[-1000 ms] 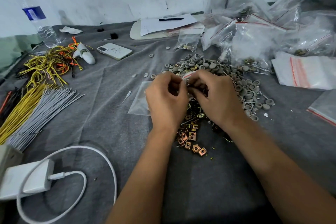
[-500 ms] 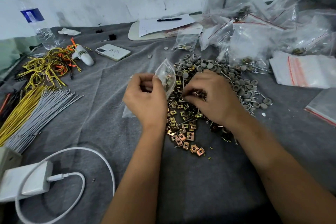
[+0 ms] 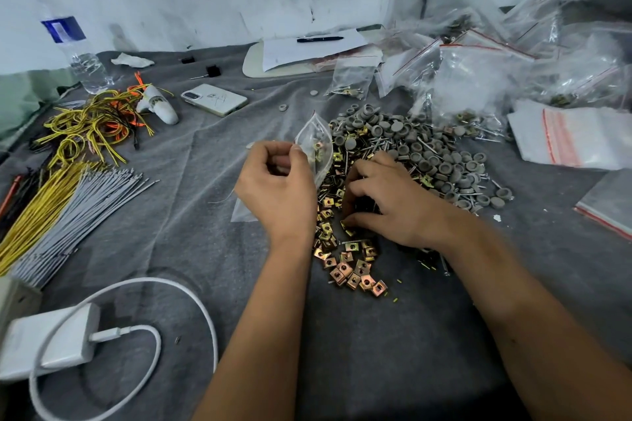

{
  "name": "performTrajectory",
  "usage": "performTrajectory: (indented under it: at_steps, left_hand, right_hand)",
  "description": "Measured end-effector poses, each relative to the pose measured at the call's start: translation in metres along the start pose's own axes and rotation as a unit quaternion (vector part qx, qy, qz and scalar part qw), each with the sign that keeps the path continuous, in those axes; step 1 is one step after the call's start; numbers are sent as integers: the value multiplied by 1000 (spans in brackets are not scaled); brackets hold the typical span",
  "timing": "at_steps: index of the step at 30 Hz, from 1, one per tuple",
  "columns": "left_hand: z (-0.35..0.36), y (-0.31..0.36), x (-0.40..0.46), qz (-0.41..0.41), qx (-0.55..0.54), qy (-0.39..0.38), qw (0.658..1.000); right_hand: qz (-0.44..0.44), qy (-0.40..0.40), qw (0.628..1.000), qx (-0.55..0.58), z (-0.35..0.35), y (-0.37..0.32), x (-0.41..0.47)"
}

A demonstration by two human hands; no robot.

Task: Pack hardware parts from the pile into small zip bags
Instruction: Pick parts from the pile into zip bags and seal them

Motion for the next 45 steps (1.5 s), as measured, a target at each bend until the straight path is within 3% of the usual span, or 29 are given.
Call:
performTrajectory:
  at_steps: [17,27,35,40,45]
  left_hand:
    - [1,2,-2,-9,10,-3,1000]
    - [1,2,-2,0,16,-5,1000]
    - [3,2,-2,2,18,-9,1000]
    - [2,0,-1,-1,21,-10,1000]
    - [3,0,-2,-4,20,-20,1000]
  right_hand:
    - [-20,-60,995,77,-1,0,-5]
    - [-1,-73,996,57,1,-1,-6]
    - [39,-31,997,-66,3,-11,1]
    - [-8,-4,1000,-24,-3,-14,-2]
    - [-12,79,983,166,-11,-2,-4]
Point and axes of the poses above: each hand's wrist, its own x-axis towards the middle knuckle, its own z-axis out of the palm, y = z × x, the point moved 5 cm from there along x, towards the middle knuckle, and after that the axes turned 9 degrees about -y, right-handed, at the moved point
